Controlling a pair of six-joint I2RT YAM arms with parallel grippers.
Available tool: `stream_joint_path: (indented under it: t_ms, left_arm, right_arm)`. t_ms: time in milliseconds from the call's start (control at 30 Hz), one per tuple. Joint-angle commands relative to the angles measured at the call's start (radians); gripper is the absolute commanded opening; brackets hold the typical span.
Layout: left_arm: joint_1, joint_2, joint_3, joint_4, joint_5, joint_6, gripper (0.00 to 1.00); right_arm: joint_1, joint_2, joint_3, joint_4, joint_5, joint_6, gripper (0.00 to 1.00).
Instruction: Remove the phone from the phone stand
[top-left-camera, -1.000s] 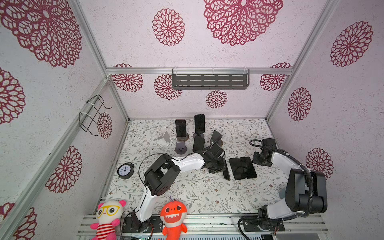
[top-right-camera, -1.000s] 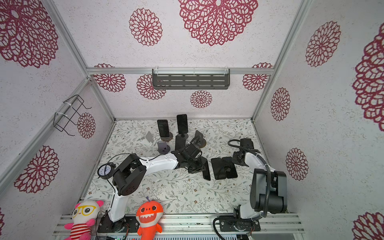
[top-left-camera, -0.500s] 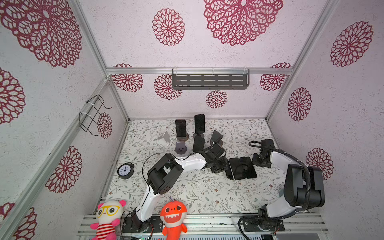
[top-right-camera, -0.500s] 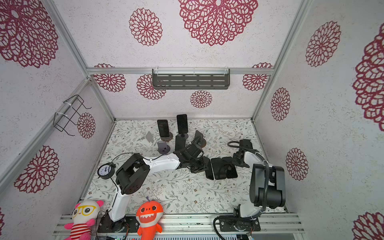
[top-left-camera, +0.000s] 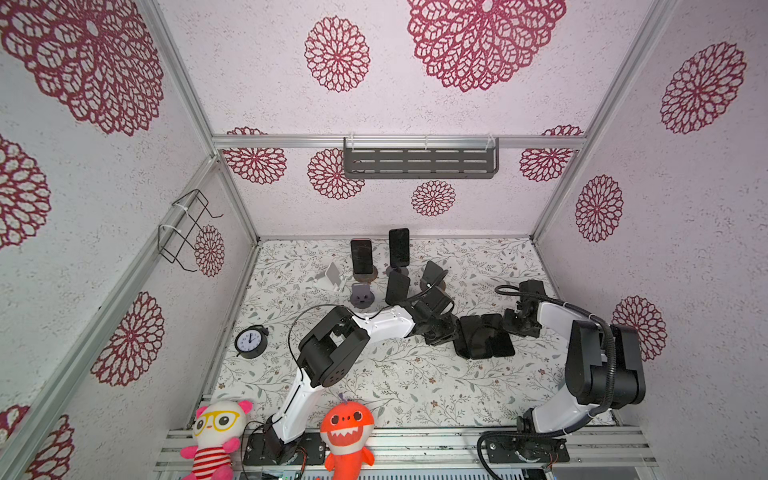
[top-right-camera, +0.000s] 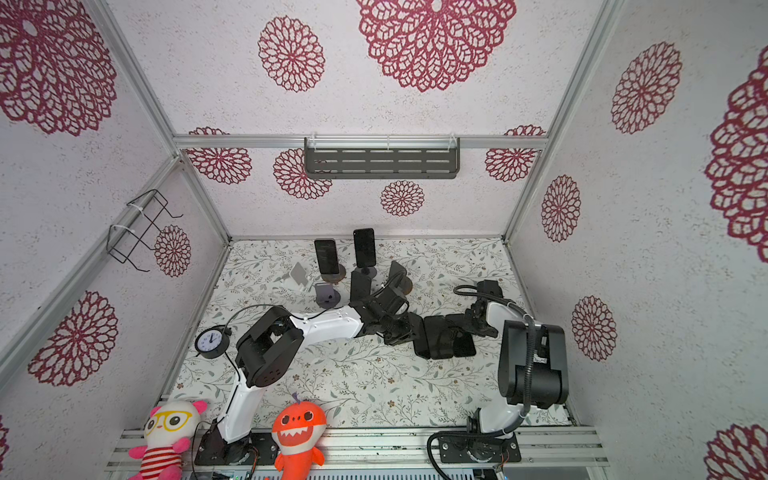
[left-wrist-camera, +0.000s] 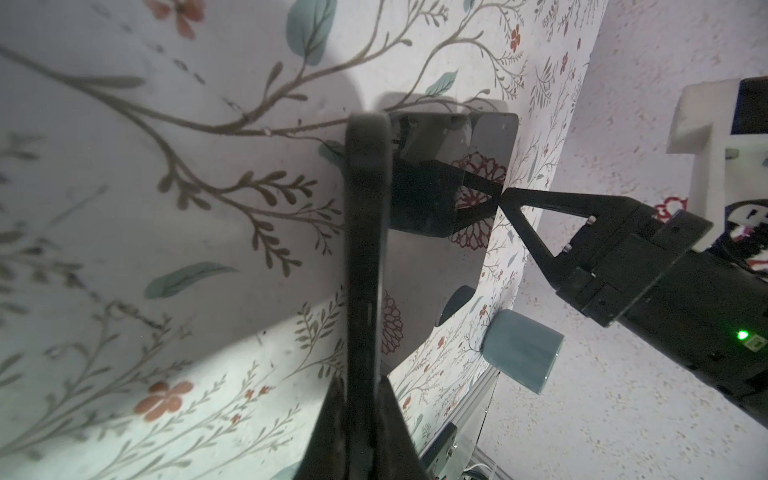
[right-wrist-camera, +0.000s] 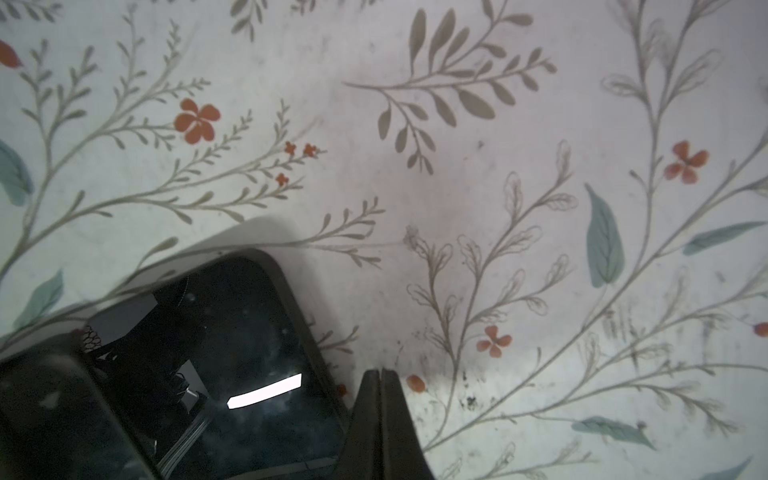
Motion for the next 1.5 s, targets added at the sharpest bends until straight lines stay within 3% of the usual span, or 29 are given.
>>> stream_joint_path:
  t_ms: [0,267,667,1000,1167,1467]
  left_arm:
    - [-0.010,0.045,0.006,-0.005,-0.009,0.007,0.16]
    - [-0.007,0.036,0.006,-0.039,-0.033,0.028,0.48]
    - [-0.008,0.010,0.012,-0.100,-0.080,0.101,0.79]
    - [-0.008,-0.031,0.009,-0.116,-0.114,0.137,0.82]
    - [-0.013,-0.067,0.002,-0.111,-0.128,0.208,0.80]
    - [-0.014,-0.167,-0.012,-0.113,-0.169,0.330,0.87]
  right_arm:
    - [-0.005,-0.002,-0.005,-0.005,-0.019,-0.005,0.00]
    - [-0.005,0.001,-0.015,-0.007,-0.028,-0.009,0.00]
    - [-0.005,-0.002,-0.010,-0.007,-0.025,-0.001,0.00]
    - [-0.005,-0.119,-0.006,-0.004,-0.021,-0.004,0.00]
    - [-0.005,-0.203,0.012,-0.033,-0.087,-0.041,0.00]
    - [-0.001,-0.424,0.003,-0.032,-0.208,-0.072,0.04]
